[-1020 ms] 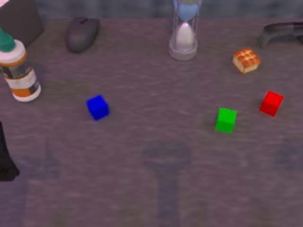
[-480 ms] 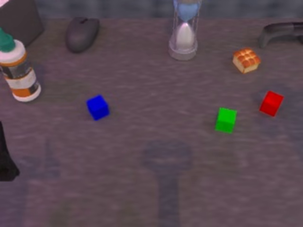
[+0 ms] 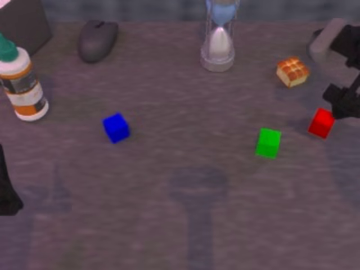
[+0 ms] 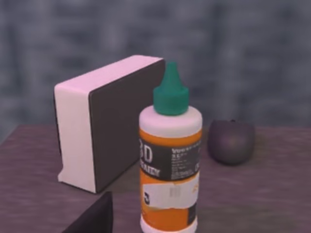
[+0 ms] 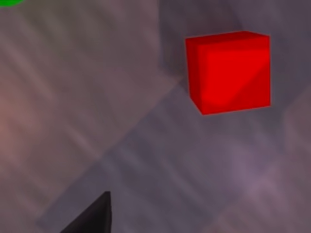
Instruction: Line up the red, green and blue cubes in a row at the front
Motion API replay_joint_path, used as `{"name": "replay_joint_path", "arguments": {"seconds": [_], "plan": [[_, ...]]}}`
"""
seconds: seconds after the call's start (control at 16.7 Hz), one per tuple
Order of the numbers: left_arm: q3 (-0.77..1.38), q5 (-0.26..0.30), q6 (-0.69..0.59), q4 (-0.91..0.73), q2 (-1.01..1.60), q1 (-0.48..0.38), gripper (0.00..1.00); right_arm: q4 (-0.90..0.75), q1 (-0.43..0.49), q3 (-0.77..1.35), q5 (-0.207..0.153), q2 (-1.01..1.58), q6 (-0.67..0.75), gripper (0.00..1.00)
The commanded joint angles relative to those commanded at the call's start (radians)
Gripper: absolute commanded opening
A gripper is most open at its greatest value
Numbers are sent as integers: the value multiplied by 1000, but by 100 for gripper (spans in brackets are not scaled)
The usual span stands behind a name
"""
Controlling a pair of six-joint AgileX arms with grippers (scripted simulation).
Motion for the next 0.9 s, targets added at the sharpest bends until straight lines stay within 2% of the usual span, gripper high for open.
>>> {"name": "replay_joint_path", "arguments": {"seconds": [0.36, 0.72, 0.9], "plan": [[0, 0, 0, 0, 0, 0, 100, -118, 12, 252, -3, 257, -95, 100], [0, 0, 0, 0, 0, 0, 100, -116, 8, 255, -3, 265, -97, 100], [0, 0, 0, 0, 0, 0, 100, -45, 12, 200, -3, 285, -99, 100]]}}
